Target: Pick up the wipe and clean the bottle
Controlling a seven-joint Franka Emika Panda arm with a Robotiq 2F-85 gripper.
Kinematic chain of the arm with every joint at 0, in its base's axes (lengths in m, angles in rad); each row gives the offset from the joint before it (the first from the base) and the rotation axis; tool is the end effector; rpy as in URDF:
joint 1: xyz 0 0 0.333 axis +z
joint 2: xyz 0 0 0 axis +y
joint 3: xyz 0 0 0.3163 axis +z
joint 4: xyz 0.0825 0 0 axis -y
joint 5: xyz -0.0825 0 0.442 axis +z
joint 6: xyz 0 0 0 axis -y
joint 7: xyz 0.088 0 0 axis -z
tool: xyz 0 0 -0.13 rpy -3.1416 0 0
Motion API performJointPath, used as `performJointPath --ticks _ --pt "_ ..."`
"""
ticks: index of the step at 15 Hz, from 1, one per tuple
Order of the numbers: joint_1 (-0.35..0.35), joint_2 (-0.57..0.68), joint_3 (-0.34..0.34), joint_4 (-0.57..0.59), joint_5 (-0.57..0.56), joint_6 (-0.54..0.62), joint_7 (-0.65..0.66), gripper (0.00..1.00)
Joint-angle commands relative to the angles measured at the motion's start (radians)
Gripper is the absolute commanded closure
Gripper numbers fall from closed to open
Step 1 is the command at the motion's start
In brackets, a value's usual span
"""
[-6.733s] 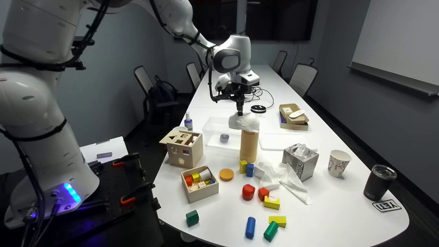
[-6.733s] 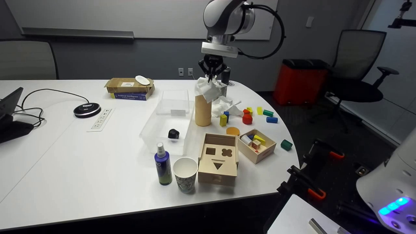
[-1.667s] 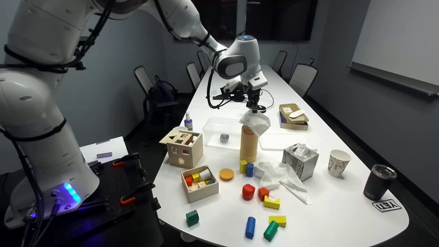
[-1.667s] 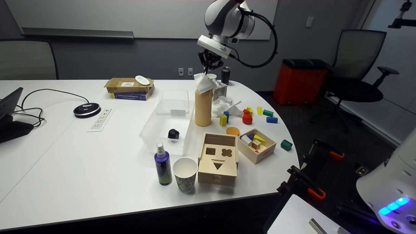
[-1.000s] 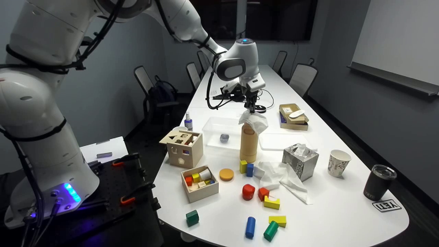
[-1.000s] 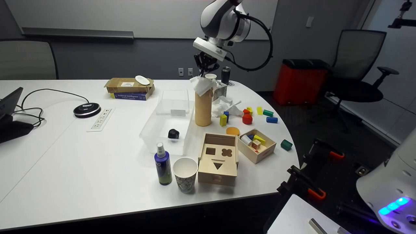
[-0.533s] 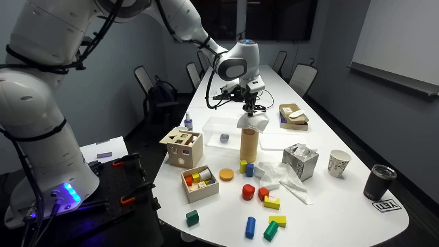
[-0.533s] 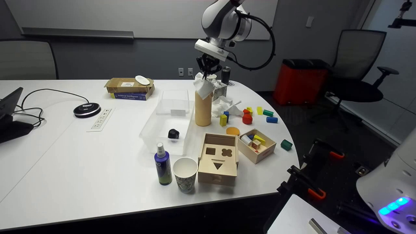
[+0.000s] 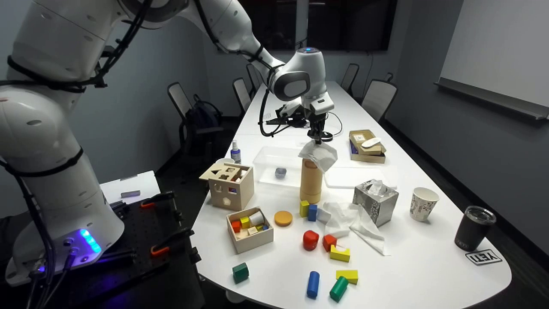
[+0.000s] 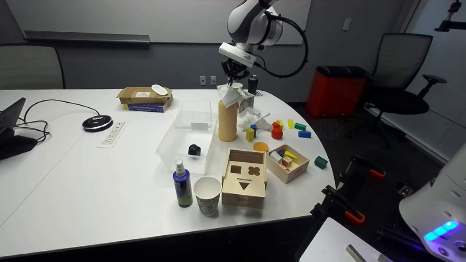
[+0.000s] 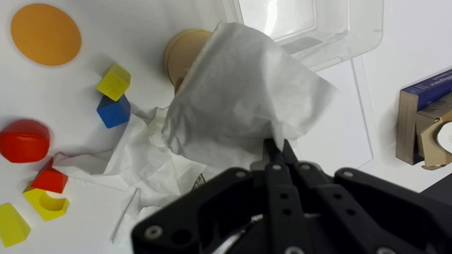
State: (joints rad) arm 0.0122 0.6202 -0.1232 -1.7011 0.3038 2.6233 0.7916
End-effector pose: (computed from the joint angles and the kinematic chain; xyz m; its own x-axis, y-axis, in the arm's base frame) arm 0.7492 -0.0790 0.2063 0.4291 -0.8981 0.0962 -0.8439 -0.4366 -0.3120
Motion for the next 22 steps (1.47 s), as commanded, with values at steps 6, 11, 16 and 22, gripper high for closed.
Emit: performJointPath --ticks 6,11,16,22 --pt "0.014 0.009 -0.004 0.008 -0.004 -0.039 0.073 1.00" --pt "0.020 -0.003 0.001 0.015 -0.010 -0.105 0.119 1.00" --pt "0.041 -0.013 -0.020 0.019 -0.057 -0.149 0.176 1.00" --pt "0.051 -0.070 -0.026 -0.017 -0.103 -0.121 0.198 1.00"
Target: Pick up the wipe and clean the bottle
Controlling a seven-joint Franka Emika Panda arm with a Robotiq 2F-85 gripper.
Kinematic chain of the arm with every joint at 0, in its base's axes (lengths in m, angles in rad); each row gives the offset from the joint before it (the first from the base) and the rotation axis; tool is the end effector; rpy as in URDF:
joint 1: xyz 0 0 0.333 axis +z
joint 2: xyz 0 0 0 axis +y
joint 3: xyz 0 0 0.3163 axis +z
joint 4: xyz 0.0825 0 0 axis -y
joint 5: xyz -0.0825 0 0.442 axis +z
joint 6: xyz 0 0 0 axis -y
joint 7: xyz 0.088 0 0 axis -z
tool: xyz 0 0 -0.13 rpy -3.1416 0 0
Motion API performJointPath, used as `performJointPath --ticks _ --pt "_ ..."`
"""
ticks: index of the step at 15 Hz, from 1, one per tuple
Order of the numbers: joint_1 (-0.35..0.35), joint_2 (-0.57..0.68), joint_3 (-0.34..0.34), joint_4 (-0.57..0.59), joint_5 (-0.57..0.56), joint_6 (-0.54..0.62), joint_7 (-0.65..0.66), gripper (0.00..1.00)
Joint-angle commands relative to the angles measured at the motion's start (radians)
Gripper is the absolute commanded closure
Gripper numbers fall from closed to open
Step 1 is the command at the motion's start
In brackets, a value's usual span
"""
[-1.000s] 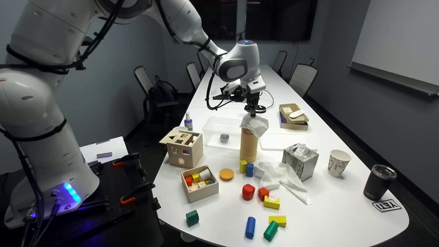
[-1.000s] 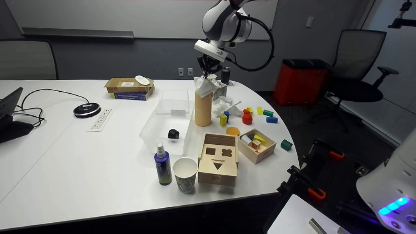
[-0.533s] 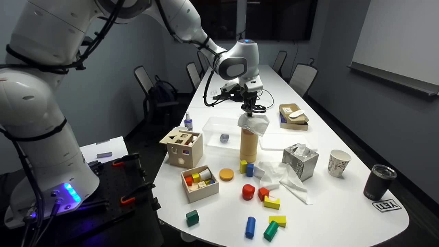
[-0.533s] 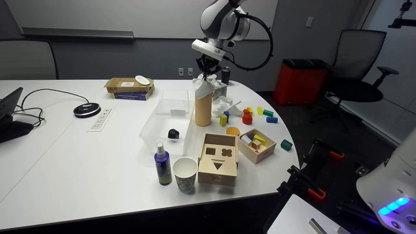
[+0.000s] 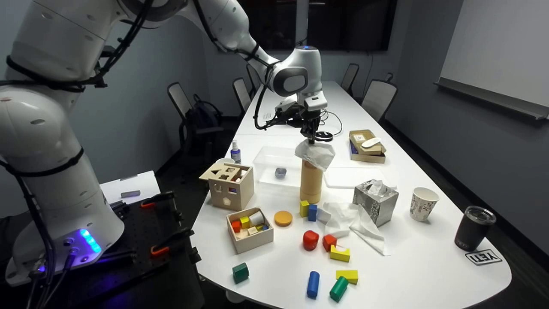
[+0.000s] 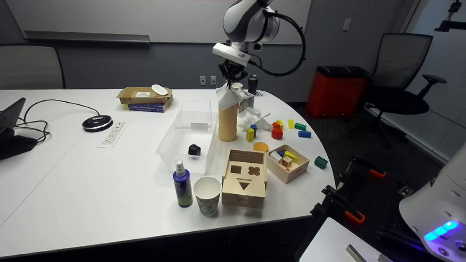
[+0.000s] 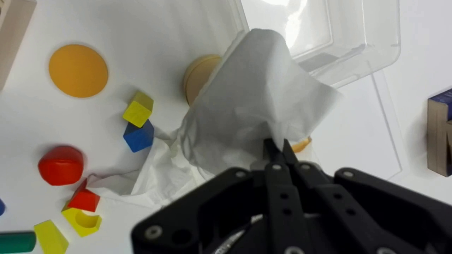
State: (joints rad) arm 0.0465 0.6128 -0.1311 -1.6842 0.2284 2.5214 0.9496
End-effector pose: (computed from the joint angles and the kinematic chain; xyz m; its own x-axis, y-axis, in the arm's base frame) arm 0.7481 -0.0541 0.2087 0.3815 -0.9229 0.0521 -0.8928 -0.3825 -0.2380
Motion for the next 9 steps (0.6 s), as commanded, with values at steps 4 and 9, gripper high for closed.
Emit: performJointPath --ticks 4,9 --pt "-0.011 -0.131 -0.016 -0.026 -0.010 -0.086 0.044 1.00" --pt "-0.070 -0.129 -0.083 0.001 -0.033 -0.038 0.079 1.00"
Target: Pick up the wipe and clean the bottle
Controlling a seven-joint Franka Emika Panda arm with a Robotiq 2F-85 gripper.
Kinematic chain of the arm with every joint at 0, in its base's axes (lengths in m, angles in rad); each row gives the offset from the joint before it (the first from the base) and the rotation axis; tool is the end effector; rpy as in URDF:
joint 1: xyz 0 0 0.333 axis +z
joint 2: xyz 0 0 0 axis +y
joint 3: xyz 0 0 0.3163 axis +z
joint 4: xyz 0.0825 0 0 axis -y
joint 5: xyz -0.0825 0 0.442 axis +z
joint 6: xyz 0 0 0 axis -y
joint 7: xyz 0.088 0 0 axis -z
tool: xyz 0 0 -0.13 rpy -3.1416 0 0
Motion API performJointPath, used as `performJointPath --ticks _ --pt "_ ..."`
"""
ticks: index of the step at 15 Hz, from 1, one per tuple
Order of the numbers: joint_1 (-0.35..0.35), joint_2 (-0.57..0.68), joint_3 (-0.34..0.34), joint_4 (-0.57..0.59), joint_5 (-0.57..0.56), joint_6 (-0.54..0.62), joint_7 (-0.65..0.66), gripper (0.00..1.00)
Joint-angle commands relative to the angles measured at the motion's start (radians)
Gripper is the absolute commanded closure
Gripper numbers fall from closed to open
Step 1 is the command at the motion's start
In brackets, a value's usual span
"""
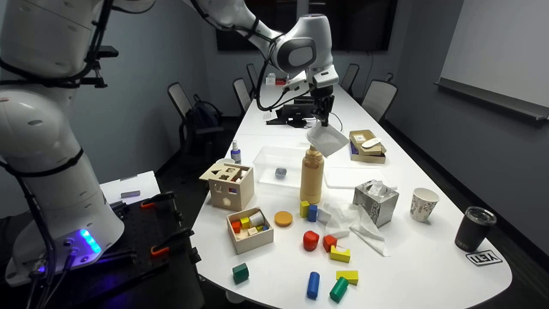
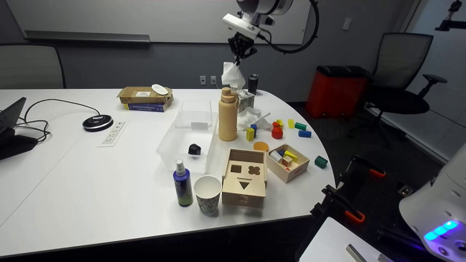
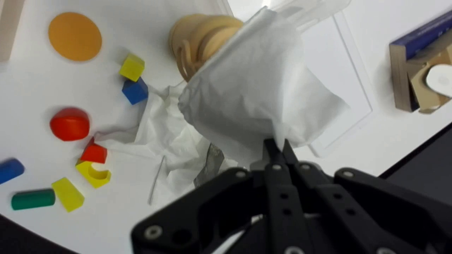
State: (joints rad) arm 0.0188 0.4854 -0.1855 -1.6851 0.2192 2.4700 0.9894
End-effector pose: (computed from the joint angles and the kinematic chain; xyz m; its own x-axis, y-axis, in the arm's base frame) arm 0.7468 -0.1098 0.3002 0.2805 -0.9561 0.0847 -0.9068 -0.2929 -0.3032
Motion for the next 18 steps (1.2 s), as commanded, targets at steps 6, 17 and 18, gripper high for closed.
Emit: performJointPath --ticks 6,17,18 --pt "-0.164 0.124 -0.076 0.054 -0.003 0.040 0.024 1.00" --pt "-0.229 0.484 -0.069 0.363 0.011 -0.002 0.044 1.00" --pt "-0.230 0.508 -0.069 0.403 0.010 -0.009 0.055 1.00"
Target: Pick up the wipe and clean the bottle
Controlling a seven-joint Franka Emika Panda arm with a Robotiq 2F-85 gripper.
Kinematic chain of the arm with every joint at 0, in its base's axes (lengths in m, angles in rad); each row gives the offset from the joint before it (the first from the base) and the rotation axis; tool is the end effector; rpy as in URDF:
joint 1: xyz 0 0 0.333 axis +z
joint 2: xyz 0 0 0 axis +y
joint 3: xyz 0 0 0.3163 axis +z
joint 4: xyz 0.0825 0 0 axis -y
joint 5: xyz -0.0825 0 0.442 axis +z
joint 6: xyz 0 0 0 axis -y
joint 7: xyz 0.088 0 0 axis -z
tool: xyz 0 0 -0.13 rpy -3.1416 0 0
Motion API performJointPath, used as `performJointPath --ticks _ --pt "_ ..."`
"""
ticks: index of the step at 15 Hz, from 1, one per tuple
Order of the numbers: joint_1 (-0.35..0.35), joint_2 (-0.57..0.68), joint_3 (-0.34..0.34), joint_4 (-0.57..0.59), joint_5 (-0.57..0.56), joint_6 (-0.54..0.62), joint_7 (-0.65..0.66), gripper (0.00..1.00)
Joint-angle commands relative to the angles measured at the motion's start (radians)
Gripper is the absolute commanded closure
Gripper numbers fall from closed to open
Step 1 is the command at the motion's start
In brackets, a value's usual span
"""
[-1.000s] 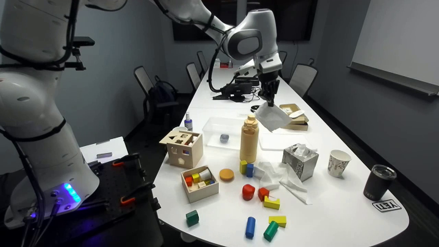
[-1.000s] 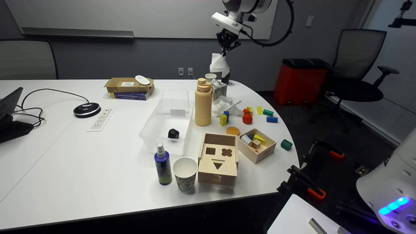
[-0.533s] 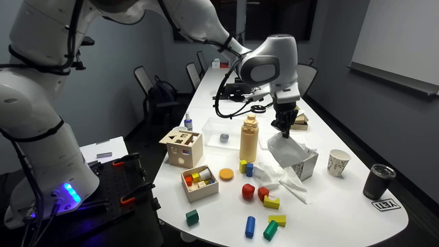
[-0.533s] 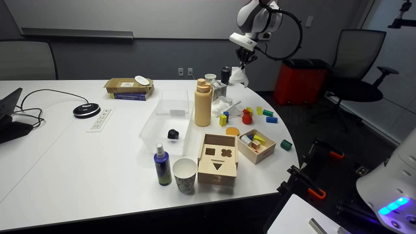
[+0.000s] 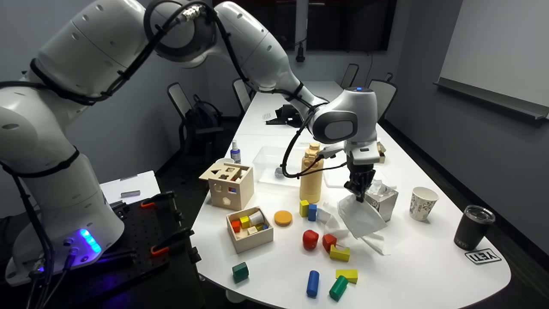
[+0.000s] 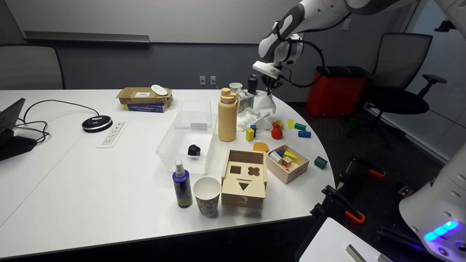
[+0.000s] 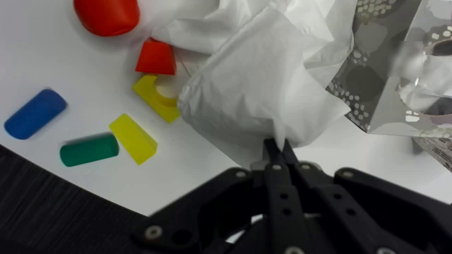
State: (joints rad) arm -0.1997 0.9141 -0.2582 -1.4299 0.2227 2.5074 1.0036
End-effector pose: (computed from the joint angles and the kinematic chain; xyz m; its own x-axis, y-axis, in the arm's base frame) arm 0.7210 -0.3177 0.1144 0.0485 -0.9890 0.1395 -0.9871 -0.0688 -0.1446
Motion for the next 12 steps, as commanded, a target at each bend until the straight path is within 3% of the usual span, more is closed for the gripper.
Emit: performJointPath --ticks 1,3,4,5,12 --pt "-0.013 0.101 0.004 0.188 0.004 -0.055 0.051 1.00" --pt "-0.014 0.136 0.004 0.250 -0.004 -0.077 0.064 1.00" --pt "-0.015 0.145 0.006 0.269 -0.010 -0.098 0.059 0.74" --pt "-0.018 0.150 0.009 0.283 -0.013 -0.123 0.051 0.73" --pt "-0.009 0.122 0.017 0.295 -0.015 -0.204 0.048 0.22"
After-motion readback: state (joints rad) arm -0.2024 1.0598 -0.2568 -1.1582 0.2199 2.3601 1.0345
